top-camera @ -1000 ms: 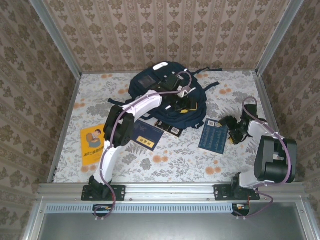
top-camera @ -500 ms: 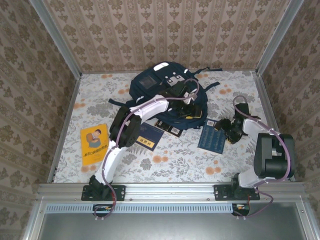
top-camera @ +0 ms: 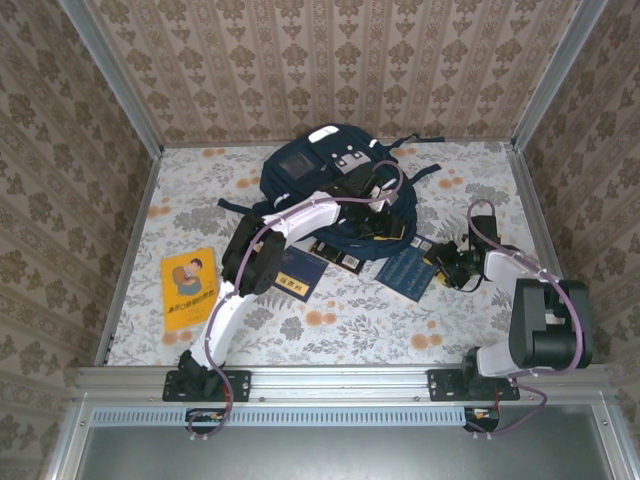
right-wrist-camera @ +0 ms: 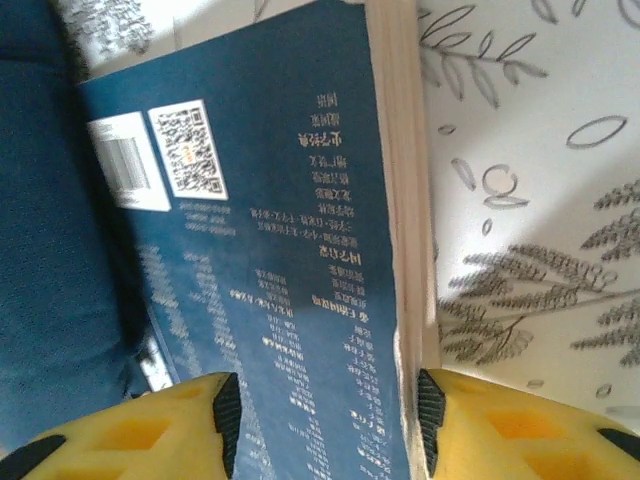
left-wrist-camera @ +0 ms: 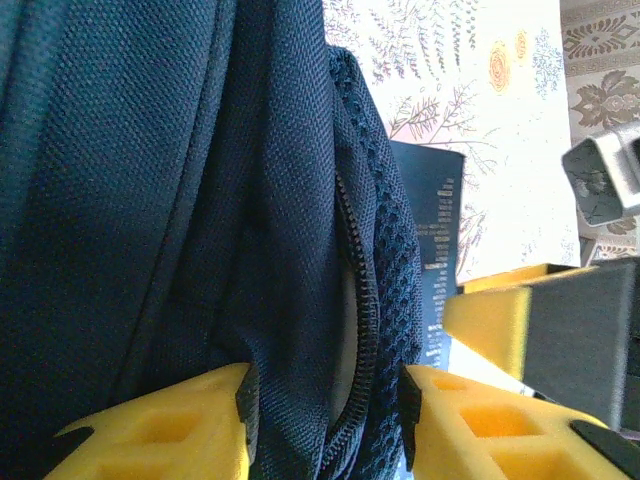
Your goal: Pack the student bag
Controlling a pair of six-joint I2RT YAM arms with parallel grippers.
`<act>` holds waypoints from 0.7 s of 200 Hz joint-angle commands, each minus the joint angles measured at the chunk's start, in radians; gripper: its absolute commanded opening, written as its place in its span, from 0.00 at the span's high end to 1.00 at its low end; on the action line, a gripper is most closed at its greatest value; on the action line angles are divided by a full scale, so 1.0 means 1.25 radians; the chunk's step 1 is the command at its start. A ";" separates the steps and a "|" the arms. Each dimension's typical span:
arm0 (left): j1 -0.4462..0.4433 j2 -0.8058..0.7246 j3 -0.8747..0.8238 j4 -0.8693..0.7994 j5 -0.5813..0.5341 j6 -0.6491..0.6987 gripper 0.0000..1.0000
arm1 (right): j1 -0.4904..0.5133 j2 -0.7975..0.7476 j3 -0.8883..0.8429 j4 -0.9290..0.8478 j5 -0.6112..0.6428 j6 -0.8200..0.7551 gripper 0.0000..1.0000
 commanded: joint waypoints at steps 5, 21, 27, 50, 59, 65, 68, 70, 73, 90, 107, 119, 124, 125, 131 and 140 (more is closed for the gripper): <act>-0.031 0.059 -0.020 -0.084 0.053 0.018 0.58 | 0.006 -0.082 0.014 0.049 -0.035 0.026 0.58; -0.029 0.057 -0.018 -0.084 0.057 0.017 0.59 | 0.006 -0.081 0.031 0.026 -0.027 0.010 0.61; -0.030 0.058 -0.017 -0.084 0.059 0.016 0.59 | 0.006 -0.074 0.034 0.028 -0.030 0.009 0.61; -0.027 0.056 -0.014 -0.076 0.070 0.009 0.60 | 0.007 -0.044 0.022 0.070 -0.040 0.025 0.64; -0.025 0.055 -0.016 -0.072 0.076 0.005 0.61 | 0.008 -0.030 0.016 0.090 -0.044 0.033 0.69; -0.024 0.053 -0.017 -0.068 0.080 0.002 0.62 | 0.009 -0.022 0.014 0.101 -0.043 0.036 0.72; -0.025 0.052 -0.017 -0.067 0.082 0.000 0.62 | 0.010 -0.020 0.014 0.106 -0.043 0.038 0.74; -0.025 0.050 -0.019 -0.065 0.084 -0.001 0.62 | 0.011 -0.020 0.013 0.109 -0.042 0.038 0.77; -0.024 0.050 -0.020 -0.063 0.084 -0.003 0.62 | 0.011 -0.020 0.012 0.114 -0.041 0.039 0.79; -0.018 0.036 -0.022 -0.061 0.087 -0.007 0.62 | 0.011 0.005 0.015 0.113 -0.033 0.038 0.92; -0.003 -0.002 -0.039 -0.054 0.078 -0.014 0.61 | 0.011 -0.029 0.035 0.022 0.045 0.010 1.00; 0.015 -0.040 -0.060 -0.040 0.073 -0.024 0.57 | 0.010 -0.073 0.049 -0.041 0.105 -0.008 1.00; 0.022 -0.059 -0.069 -0.034 0.073 -0.029 0.56 | 0.008 -0.091 0.054 -0.064 0.127 -0.014 1.00; 0.023 -0.063 -0.070 -0.033 0.073 -0.030 0.56 | 0.008 -0.096 0.055 -0.067 0.132 -0.015 1.00; 0.031 -0.086 -0.080 -0.027 0.071 -0.032 0.55 | 0.008 -0.119 0.061 -0.089 0.152 -0.020 1.00; 0.043 -0.119 -0.089 -0.026 0.068 -0.033 0.52 | 0.008 -0.156 0.071 -0.118 0.179 -0.023 1.00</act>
